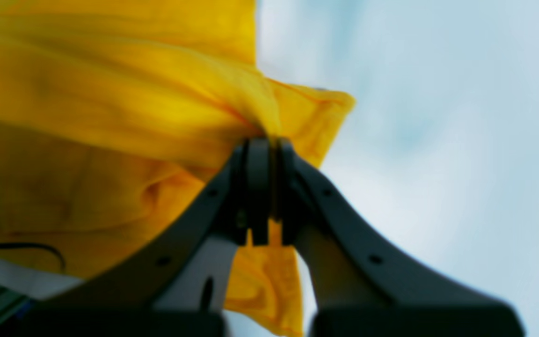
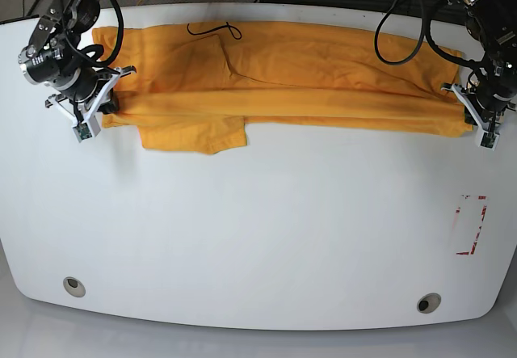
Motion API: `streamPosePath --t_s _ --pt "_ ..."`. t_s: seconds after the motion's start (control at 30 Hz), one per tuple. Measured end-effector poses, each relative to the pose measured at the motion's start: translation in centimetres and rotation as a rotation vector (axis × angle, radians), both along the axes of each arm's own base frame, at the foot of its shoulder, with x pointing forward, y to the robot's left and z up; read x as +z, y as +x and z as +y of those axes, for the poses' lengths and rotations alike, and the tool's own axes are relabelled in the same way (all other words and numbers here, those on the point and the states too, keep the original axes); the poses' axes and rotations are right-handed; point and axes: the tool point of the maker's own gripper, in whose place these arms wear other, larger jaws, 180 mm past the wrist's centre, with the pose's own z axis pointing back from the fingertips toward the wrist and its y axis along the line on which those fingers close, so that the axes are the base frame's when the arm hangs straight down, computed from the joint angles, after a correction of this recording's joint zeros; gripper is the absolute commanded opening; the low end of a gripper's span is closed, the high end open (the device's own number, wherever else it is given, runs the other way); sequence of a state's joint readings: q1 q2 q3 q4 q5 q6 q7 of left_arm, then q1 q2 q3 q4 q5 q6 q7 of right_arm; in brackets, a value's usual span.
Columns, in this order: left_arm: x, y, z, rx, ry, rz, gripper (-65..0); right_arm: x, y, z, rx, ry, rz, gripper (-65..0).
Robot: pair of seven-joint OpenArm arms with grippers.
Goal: Layout the t-shirt on the table in an organized manner, then fold the t-shirt properly
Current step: 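Lift the grasped edge and fold it over toward the held edge, then open both grippers and move the right gripper to the protruding sleeve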
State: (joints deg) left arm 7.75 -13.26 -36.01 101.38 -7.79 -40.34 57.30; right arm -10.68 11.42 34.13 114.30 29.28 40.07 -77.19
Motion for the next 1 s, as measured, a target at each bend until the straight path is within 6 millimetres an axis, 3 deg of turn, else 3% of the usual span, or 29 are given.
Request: streamPosePath --t_s 0.37,0.47,0.77,0.87,1.0 --pt "-1.3 -1.8 -0.1 -0.003 -0.001 0.052 -62.9 -1.3 -2.0 0.2 0.001 0.007 0.061 -63.4" --pt "-1.5 -2.1 -0.1 -0.004 -0.001 0.060 -59.2 -1.5 -2.3 0.2 0.000 0.010 0.068 -60.6" --pt "-1.5 -2.2 0.0 -0.001 0.006 0.065 -30.6 -2.0 -3.2 0.2 -0.001 0.010 0.095 -16.6" --pt "-1.5 -2.2 0.0 -0.001 0.006 0.066 -28.1 -2.1 -3.6 0.0 -0.007 0.010 0.103 -8.6" --pt "-1.5 -2.2 0.1 -0.001 0.007 0.065 -28.3 -1.4 -4.0 -2.1 -0.082 0.006 0.077 -6.7"
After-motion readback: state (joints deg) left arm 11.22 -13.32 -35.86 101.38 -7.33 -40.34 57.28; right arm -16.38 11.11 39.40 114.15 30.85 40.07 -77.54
